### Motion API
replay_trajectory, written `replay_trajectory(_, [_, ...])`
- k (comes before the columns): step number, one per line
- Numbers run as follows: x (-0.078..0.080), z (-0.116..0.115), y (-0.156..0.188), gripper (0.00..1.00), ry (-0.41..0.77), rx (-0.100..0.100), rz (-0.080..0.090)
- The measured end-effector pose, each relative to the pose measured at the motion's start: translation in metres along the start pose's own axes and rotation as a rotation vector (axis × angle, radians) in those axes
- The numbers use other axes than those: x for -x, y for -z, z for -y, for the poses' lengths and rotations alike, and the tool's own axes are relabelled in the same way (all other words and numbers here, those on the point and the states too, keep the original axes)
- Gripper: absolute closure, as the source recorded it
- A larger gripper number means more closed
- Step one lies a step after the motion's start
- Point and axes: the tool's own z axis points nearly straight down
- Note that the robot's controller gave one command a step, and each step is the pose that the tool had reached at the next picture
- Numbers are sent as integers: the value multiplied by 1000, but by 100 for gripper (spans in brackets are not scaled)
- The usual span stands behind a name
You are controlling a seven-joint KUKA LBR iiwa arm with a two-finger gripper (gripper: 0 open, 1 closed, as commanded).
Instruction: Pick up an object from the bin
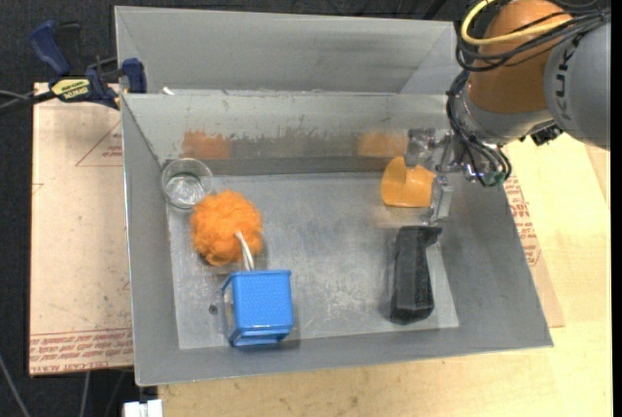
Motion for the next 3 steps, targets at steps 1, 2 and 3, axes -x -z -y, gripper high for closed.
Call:
replay_trajectory(1, [2,0,5,0,2,-1,7])
replay_trajectory(2, [-9,21,-43,0,70,-1,24])
replay_trajectory(3, [-8,32,-52,0,88,-10,44])
